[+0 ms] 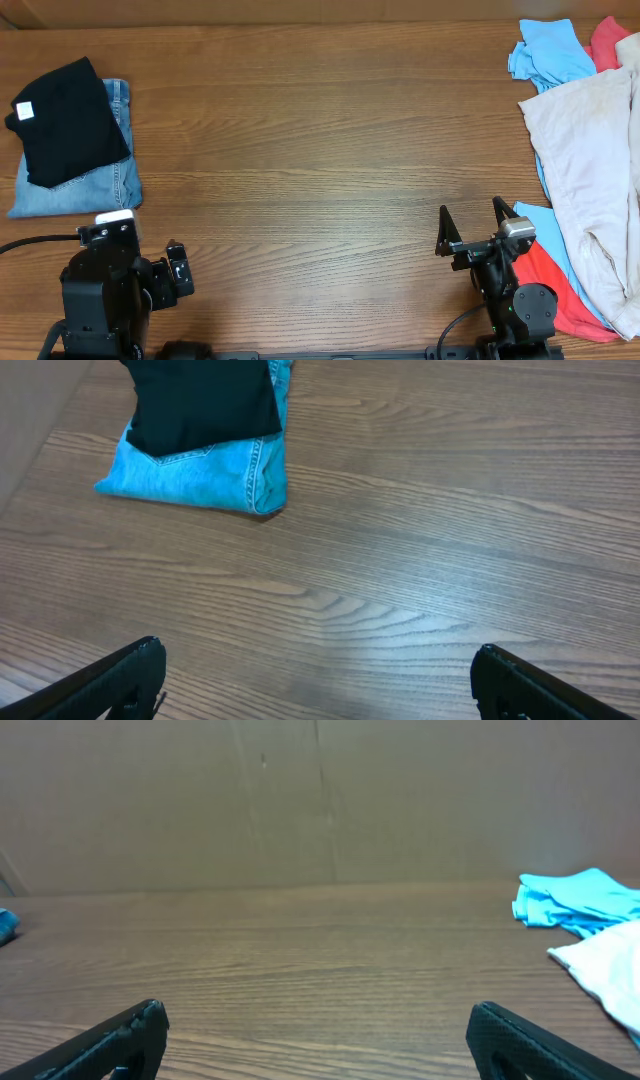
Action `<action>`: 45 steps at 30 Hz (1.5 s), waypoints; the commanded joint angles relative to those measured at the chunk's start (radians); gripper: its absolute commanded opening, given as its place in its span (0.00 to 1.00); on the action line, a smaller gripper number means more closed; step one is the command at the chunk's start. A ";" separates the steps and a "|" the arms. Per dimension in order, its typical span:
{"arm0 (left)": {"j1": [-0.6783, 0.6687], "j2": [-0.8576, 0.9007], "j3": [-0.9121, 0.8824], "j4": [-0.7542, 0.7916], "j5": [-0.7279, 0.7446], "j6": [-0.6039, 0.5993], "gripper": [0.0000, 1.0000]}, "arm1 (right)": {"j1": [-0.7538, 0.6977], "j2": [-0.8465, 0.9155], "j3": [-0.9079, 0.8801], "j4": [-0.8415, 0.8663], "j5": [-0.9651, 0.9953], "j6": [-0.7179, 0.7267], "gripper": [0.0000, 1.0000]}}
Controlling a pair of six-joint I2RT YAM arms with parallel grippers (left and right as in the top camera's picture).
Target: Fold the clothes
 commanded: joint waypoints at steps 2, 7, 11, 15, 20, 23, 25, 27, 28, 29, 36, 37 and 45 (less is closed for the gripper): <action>0.004 -0.004 -0.002 0.003 -0.013 -0.018 1.00 | 0.006 -0.006 -0.010 0.003 -0.005 -0.016 1.00; 0.004 -0.004 -0.002 0.003 -0.013 -0.018 1.00 | 0.006 -0.006 -0.010 0.003 -0.005 -0.016 1.00; 0.004 -0.004 -0.002 0.003 -0.013 -0.017 1.00 | 0.006 -0.006 -0.010 0.003 -0.005 -0.016 1.00; 0.004 -0.004 -0.002 0.003 -0.013 -0.018 1.00 | 0.006 -0.006 -0.010 0.003 -0.005 -0.016 1.00; 0.004 -0.004 -0.002 0.003 -0.013 -0.018 1.00 | 0.006 -0.006 -0.010 0.003 -0.005 -0.016 1.00; 0.004 -0.004 -0.002 0.003 -0.013 -0.018 1.00 | 0.006 -0.006 -0.010 0.003 -0.005 -0.016 1.00; 0.004 -0.004 -0.002 0.003 -0.013 -0.018 1.00 | 0.006 -0.006 -0.010 0.003 -0.005 -0.016 1.00; 0.004 -0.004 -0.002 0.003 -0.013 -0.018 1.00 | 0.006 -0.006 -0.010 0.003 -0.005 -0.016 1.00; 0.004 -0.006 -0.002 0.004 -0.014 -0.018 1.00 | 0.006 -0.006 -0.010 0.003 -0.005 -0.016 1.00; 0.004 -0.011 -0.002 0.005 -0.014 -0.018 1.00 | 0.006 -0.006 -0.010 0.003 -0.005 -0.016 1.00; 0.004 -0.137 -0.083 0.040 0.100 -0.018 1.00 | 0.006 -0.006 -0.010 0.003 -0.005 -0.016 1.00; 0.004 -0.162 -0.120 0.077 0.099 -0.017 1.00 | 0.006 -0.006 -0.010 0.003 -0.005 -0.016 1.00; 0.013 -0.431 -0.547 0.460 0.179 -0.017 1.00 | 0.006 -0.006 -0.010 0.003 -0.005 -0.016 1.00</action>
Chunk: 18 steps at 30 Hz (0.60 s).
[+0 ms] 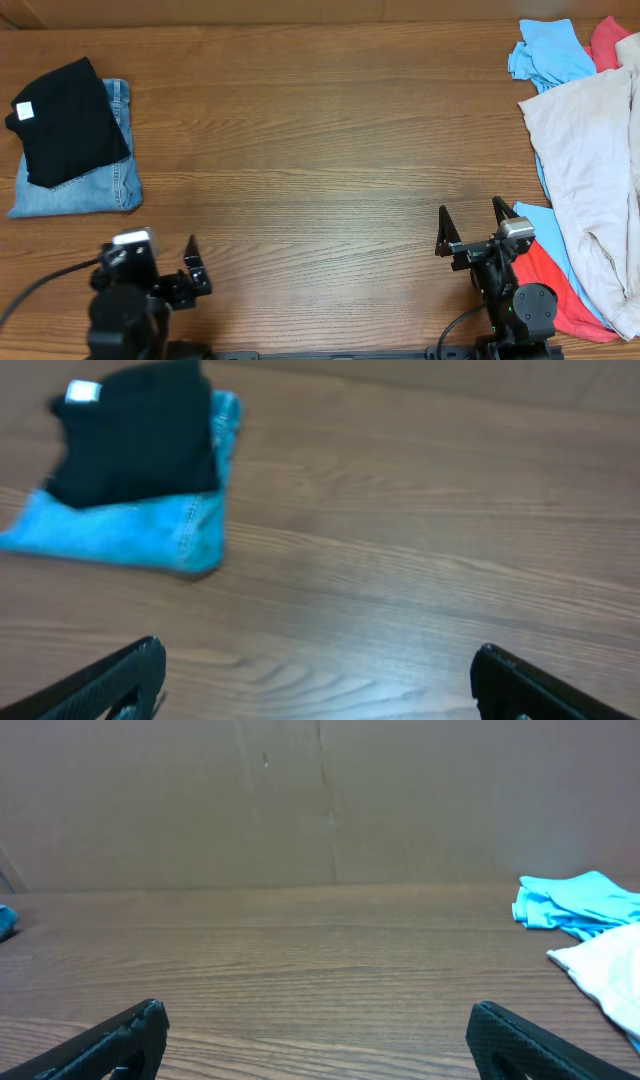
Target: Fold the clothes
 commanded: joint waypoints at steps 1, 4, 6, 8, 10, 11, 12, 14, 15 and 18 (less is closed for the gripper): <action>0.017 -0.119 -0.166 0.118 0.077 -0.016 1.00 | 0.005 -0.006 -0.010 0.003 -0.005 -0.007 1.00; 0.031 -0.198 -0.284 0.245 0.104 -0.016 1.00 | 0.005 -0.006 -0.010 0.003 -0.005 -0.007 1.00; 0.039 -0.247 -0.359 0.340 0.114 -0.016 1.00 | 0.005 -0.006 -0.010 0.003 -0.005 -0.007 1.00; 0.047 -0.283 -0.428 0.440 0.117 -0.013 1.00 | 0.005 -0.006 -0.010 0.003 -0.005 -0.007 1.00; 0.054 -0.296 -0.488 0.547 0.119 -0.006 1.00 | 0.005 -0.006 -0.010 0.003 -0.005 -0.007 1.00; 0.057 -0.294 -0.510 0.594 0.126 0.006 1.00 | 0.005 -0.006 -0.010 0.003 -0.005 -0.007 1.00; 0.058 -0.295 -0.534 0.646 0.132 0.027 1.00 | 0.005 -0.006 -0.010 0.003 -0.005 -0.007 1.00; 0.059 -0.295 -0.580 0.752 0.147 0.098 1.00 | 0.005 -0.006 -0.010 0.003 -0.005 -0.007 1.00; 0.059 -0.295 -0.601 0.798 0.146 0.127 1.00 | 0.005 -0.006 -0.010 0.003 -0.005 -0.007 1.00; 0.060 -0.295 -0.666 0.895 0.146 0.168 1.00 | 0.005 -0.006 -0.010 0.003 -0.005 -0.007 1.00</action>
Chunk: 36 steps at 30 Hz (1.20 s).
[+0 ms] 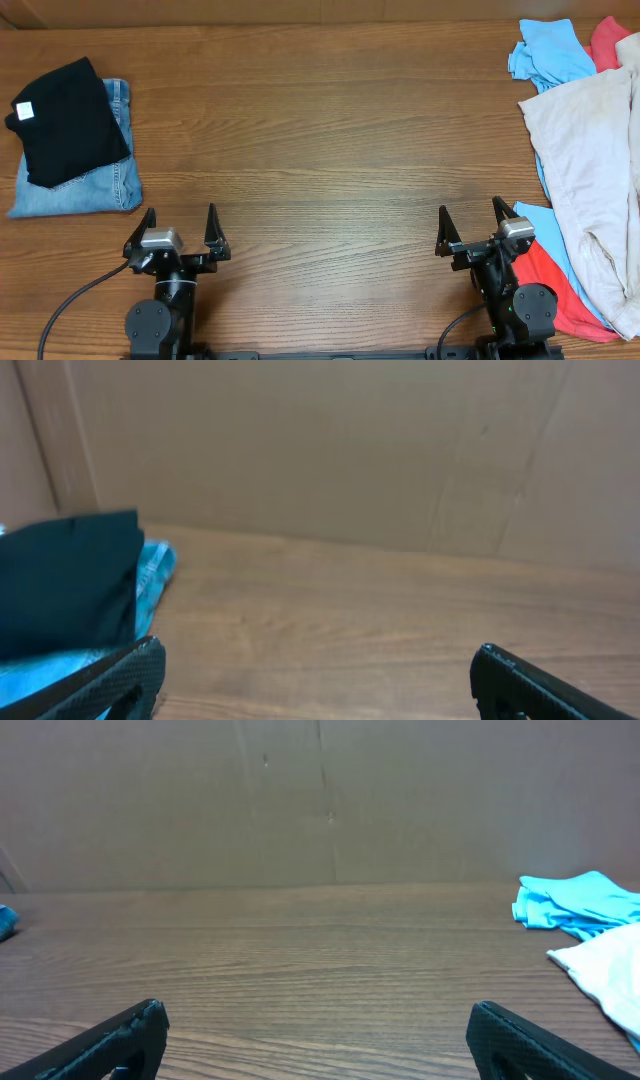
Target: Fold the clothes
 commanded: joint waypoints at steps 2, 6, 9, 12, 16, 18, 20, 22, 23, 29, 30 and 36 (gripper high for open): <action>0.008 -0.012 -0.084 0.060 0.018 0.081 1.00 | 0.005 -0.006 -0.010 0.004 -0.005 -0.007 1.00; 0.008 -0.012 -0.096 0.000 0.021 0.081 1.00 | 0.005 -0.006 -0.010 0.004 -0.005 -0.007 1.00; 0.008 -0.012 -0.096 -0.002 0.019 0.081 1.00 | 0.005 -0.006 -0.010 0.004 -0.005 -0.007 1.00; 0.008 -0.011 -0.096 -0.002 0.019 0.081 1.00 | 0.005 -0.006 -0.010 0.004 -0.005 -0.007 1.00; 0.008 -0.011 -0.096 -0.002 0.019 0.081 1.00 | 0.005 -0.006 -0.010 0.004 -0.005 -0.007 1.00; 0.008 -0.011 -0.096 -0.002 0.019 0.081 1.00 | 0.005 -0.006 -0.010 0.004 -0.005 -0.007 1.00; 0.008 -0.011 -0.096 -0.002 0.019 0.081 1.00 | 0.005 -0.006 -0.010 0.004 -0.005 -0.007 1.00; 0.008 -0.011 -0.096 -0.002 0.019 0.081 1.00 | 0.005 -0.006 -0.010 0.004 -0.005 -0.007 1.00; 0.008 -0.011 -0.096 -0.002 0.019 0.081 1.00 | 0.005 -0.006 -0.010 0.004 -0.005 -0.007 1.00; 0.008 -0.011 -0.096 -0.002 0.019 0.081 1.00 | 0.005 -0.006 -0.010 0.004 -0.005 -0.007 1.00; 0.008 -0.011 -0.096 -0.002 0.019 0.081 1.00 | 0.005 -0.006 -0.010 0.004 -0.005 -0.007 1.00; 0.008 -0.011 -0.096 -0.002 0.019 0.081 1.00 | 0.005 -0.006 -0.010 0.004 -0.005 -0.007 1.00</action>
